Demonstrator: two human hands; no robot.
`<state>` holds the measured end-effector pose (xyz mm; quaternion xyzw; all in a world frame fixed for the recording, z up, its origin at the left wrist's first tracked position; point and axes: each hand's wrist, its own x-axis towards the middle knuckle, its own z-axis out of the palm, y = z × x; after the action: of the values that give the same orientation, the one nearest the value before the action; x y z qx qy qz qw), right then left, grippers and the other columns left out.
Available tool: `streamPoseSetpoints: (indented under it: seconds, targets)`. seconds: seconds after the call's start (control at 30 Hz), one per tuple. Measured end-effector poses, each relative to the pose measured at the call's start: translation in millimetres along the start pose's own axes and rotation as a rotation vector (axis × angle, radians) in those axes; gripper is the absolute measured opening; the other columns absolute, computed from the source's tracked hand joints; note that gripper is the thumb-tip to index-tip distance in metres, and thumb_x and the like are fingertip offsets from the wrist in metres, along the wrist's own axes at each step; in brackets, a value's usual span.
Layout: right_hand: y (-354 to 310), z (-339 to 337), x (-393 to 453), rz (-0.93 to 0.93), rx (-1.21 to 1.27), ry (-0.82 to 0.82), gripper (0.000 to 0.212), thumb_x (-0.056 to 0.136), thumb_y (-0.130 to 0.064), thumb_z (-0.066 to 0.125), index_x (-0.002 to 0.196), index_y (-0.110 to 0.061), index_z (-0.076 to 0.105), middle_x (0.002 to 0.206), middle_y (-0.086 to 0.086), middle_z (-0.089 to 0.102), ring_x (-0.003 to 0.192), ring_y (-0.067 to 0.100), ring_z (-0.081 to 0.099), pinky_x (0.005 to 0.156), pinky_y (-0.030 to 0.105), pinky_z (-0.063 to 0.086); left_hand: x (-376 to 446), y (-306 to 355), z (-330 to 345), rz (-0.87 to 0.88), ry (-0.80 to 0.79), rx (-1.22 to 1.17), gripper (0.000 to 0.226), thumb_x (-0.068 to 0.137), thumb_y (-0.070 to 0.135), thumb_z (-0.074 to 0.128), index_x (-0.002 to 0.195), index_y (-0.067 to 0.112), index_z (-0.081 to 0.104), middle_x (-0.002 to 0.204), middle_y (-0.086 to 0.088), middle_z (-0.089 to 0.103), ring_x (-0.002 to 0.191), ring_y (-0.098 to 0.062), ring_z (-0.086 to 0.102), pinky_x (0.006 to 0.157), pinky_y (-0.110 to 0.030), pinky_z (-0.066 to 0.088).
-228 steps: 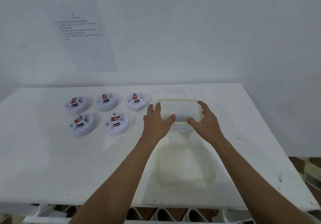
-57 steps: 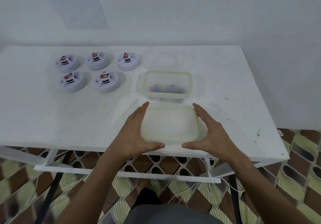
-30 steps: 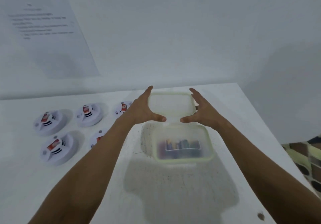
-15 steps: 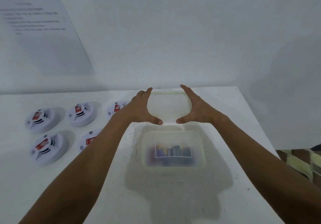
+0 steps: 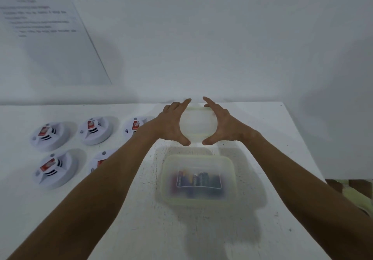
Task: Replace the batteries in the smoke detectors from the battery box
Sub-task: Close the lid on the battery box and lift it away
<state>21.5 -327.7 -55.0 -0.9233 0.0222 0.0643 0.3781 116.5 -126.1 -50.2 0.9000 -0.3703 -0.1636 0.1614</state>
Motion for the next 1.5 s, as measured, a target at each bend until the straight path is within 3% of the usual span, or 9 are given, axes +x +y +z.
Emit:
streamPoseSetpoints:
  seconds: [0.17, 0.37, 0.53, 0.67, 0.8, 0.93, 1.03, 1.13, 1.5]
  targets:
    - [-2, 3, 1, -0.052, -0.028, 0.048, 0.125, 0.053, -0.027, 0.088, 0.153, -0.031, 0.013, 0.142, 0.001, 0.036, 0.119, 0.013, 0.029, 0.112, 0.042, 0.029, 1, 1, 3, 0.027, 0.053, 0.014, 0.126, 0.047, 0.052, 0.076, 0.150, 0.029, 0.006, 0.144, -0.006, 0.032, 0.130, -0.028, 0.031, 0.109, -0.048, 0.030]
    - [1, 4, 3, -0.054, -0.004, 0.042, 0.128, 0.052, -0.029, 0.087, 0.153, -0.037, 0.008, 0.140, -0.002, 0.036, 0.123, 0.020, 0.032, 0.111, 0.047, 0.033, 2, -3, 5, 0.060, 0.070, -0.022, 0.127, 0.049, 0.054, 0.077, 0.150, 0.030, 0.004, 0.144, -0.006, 0.033, 0.129, -0.026, 0.031, 0.109, -0.045, 0.031]
    - [6, 9, -4, -0.079, 0.119, 0.123, 0.140, 0.053, -0.033, 0.095, 0.154, -0.035, -0.002, 0.160, -0.008, 0.011, 0.147, 0.018, 0.014, 0.119, 0.050, 0.023, -9, -8, 15, -0.003, 0.156, -0.225, 0.138, 0.049, 0.058, 0.086, 0.151, 0.035, -0.004, 0.157, 0.003, 0.015, 0.145, -0.019, 0.014, 0.114, -0.044, 0.022]
    - [10, 14, -13, -0.021, 0.300, 0.132, 0.137, 0.060, -0.022, 0.095, 0.155, -0.035, -0.003, 0.160, -0.017, 0.005, 0.140, -0.003, 0.014, 0.115, 0.028, 0.023, -18, -4, 21, -0.117, 0.189, -0.620, 0.129, 0.057, 0.049, 0.087, 0.152, 0.039, 0.001, 0.158, 0.007, 0.013, 0.144, -0.013, 0.019, 0.115, -0.038, 0.027]
    - [19, 19, -13, -0.002, 0.446, 0.151, 0.141, 0.062, 0.000, 0.090, 0.154, -0.034, -0.010, 0.134, -0.035, 0.018, 0.108, -0.037, 0.031, 0.082, -0.007, 0.034, -16, -3, 29, -0.164, 0.285, -0.911, 0.112, 0.068, 0.040, 0.085, 0.152, 0.038, 0.011, 0.152, 0.011, 0.027, 0.138, -0.013, 0.032, 0.112, -0.038, 0.035]
    - [17, 25, -12, 0.032, 0.544, 0.153, 0.143, 0.058, 0.000, 0.092, 0.152, -0.044, -0.007, 0.150, -0.007, 0.024, 0.133, 0.015, 0.037, 0.094, 0.022, 0.047, -13, -3, 38, -0.169, 0.321, -1.106, 0.103, 0.066, 0.040, 0.080, 0.149, 0.041, 0.019, 0.149, 0.014, 0.030, 0.140, -0.013, 0.028, 0.114, -0.044, 0.031]
    - [18, 26, -11, 0.037, 0.546, 0.145, 0.138, 0.061, 0.001, 0.090, 0.153, -0.040, -0.005, 0.144, -0.015, 0.018, 0.133, 0.012, 0.030, 0.099, 0.027, 0.044, -12, -4, 40, -0.187, 0.332, -1.135, 0.099, 0.069, 0.036, 0.080, 0.148, 0.041, 0.021, 0.149, 0.015, 0.031, 0.142, -0.014, 0.026, 0.115, -0.046, 0.030]
    - [17, 24, -13, 0.062, 0.521, 0.119, 0.135, 0.062, -0.003, 0.091, 0.155, -0.036, -0.001, 0.144, -0.018, 0.016, 0.133, 0.005, 0.023, 0.106, 0.028, 0.033, -13, -7, 38, -0.182, 0.320, -0.932, 0.096, 0.078, 0.028, 0.079, 0.150, 0.038, 0.018, 0.151, 0.013, 0.029, 0.139, -0.014, 0.030, 0.112, -0.041, 0.035]
    - [9, 21, -42, 0.102, 0.465, -0.030, 0.106, 0.081, -0.030, 0.079, 0.155, -0.037, 0.003, 0.162, -0.013, 0.008, 0.145, 0.007, 0.016, 0.110, 0.027, 0.024, -54, -3, 43, -0.195, 0.219, -0.872, 0.085, 0.083, 0.042, 0.072, 0.149, 0.044, 0.017, 0.156, 0.017, 0.019, 0.143, -0.009, 0.020, 0.111, -0.033, 0.030]
